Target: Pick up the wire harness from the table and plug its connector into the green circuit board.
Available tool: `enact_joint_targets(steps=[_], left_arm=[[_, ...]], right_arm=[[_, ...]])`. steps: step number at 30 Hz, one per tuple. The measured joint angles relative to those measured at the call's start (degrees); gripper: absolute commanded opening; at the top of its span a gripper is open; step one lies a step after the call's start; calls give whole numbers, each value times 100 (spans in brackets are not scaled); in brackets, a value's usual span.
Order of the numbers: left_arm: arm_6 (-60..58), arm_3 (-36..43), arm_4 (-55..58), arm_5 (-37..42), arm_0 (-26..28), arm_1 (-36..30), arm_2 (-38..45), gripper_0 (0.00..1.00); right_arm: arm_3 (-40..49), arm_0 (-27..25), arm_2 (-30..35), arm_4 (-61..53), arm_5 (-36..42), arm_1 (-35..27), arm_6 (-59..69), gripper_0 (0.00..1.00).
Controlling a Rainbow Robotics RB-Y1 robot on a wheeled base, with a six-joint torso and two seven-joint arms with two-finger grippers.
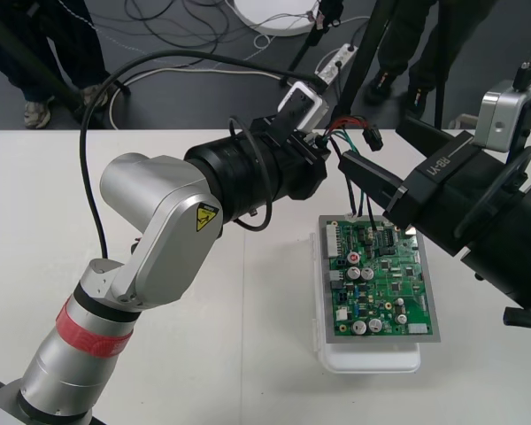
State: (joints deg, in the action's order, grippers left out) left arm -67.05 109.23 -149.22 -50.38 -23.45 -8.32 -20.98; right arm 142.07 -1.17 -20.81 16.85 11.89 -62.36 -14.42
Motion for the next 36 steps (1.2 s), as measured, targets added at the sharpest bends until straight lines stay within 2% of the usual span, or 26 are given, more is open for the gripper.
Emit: enact_joint_targets(steps=[16,32,33,35,36], left_arm=[[16,-1,189,46,0,0,0,0],[16,-1,207,47,0,-1,0,0],[16,-1,207,47,0,-1,0,1],[16,-1,207,48,0,-1,0,0],[16,-1,207,49,0,-1,0,1]], right_arm=[[-249,238,-17,-4,5,0,0,100],[-270,251,-17,-6,59,0,0,99],[-270,251,-17,-6,59,0,0,75],[-271,252,-17,-6,59,0,0,14],[-271,252,-17,-6,59,0,0,0]])
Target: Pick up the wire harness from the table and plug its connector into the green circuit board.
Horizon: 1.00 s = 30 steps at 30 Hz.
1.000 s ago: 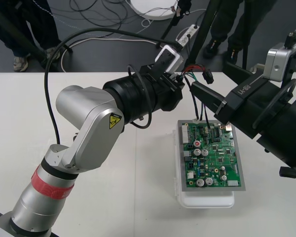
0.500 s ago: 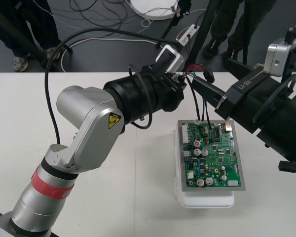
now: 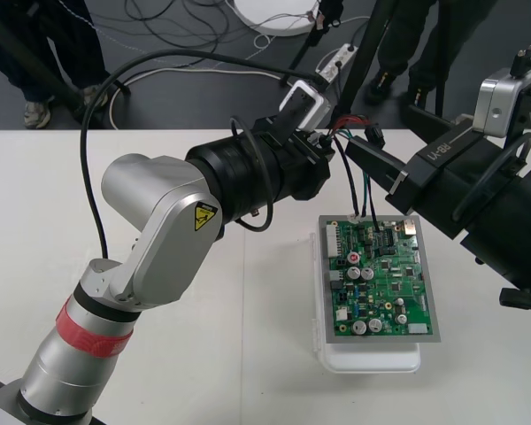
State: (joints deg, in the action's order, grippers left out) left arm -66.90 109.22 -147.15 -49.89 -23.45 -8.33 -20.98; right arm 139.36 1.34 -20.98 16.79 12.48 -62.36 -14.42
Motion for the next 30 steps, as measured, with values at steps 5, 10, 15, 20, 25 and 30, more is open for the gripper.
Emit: enact_joint_targets(steps=[5,10,15,20,25,30], left_arm=[[0,0,0,3,0,0,0,0],[0,0,0,13,0,0,0,0],[0,0,1,29,0,0,0,1],[0,0,1,30,0,0,0,1],[1,0,-1,30,0,0,0,67],[3,0,-8,33,0,0,0,100]], right_arm=[[0,0,0,0,0,0,0,0],[-1,0,0,0,0,0,0,0],[-1,0,0,0,1,0,0,0],[-1,0,0,0,1,0,0,0],[-1,0,0,0,1,0,0,0],[-3,0,-1,0,1,0,0,0]])
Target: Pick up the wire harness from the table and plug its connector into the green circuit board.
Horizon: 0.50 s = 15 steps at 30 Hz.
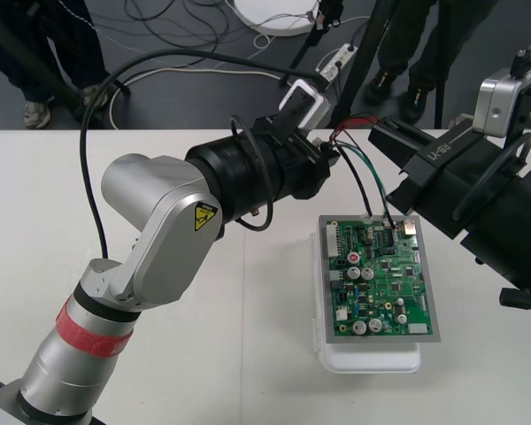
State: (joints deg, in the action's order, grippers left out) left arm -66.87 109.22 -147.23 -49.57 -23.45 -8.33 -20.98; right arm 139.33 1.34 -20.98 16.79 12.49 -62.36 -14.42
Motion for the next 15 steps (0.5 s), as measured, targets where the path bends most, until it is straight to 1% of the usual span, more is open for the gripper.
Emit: enact_joint_targets(steps=[15], left_arm=[[20,0,-5,30,0,0,0,100]], right_arm=[[-3,0,-1,0,-23,0,0,0]])
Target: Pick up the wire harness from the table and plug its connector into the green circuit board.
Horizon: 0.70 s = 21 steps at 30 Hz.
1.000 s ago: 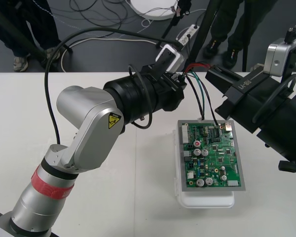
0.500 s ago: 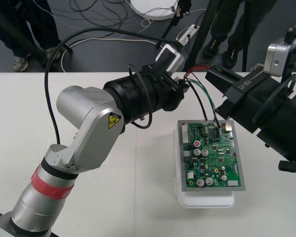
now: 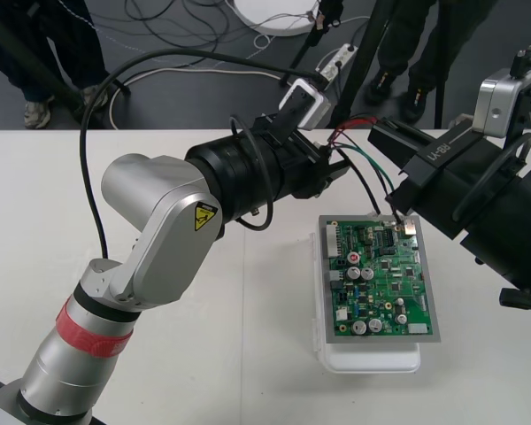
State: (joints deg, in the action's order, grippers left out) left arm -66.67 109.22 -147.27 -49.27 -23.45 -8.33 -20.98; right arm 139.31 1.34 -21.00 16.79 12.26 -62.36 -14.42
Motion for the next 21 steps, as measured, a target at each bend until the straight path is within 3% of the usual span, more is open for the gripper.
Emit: enact_joint_targets(steps=[11,21], left_arm=[[42,0,19,1,0,-26,0,100],[98,0,1209,27,0,-538,0,100]], right_arm=[[-34,0,0,2,-44,0,0,0],[-958,12,151,125,-1316,0,0,0]])
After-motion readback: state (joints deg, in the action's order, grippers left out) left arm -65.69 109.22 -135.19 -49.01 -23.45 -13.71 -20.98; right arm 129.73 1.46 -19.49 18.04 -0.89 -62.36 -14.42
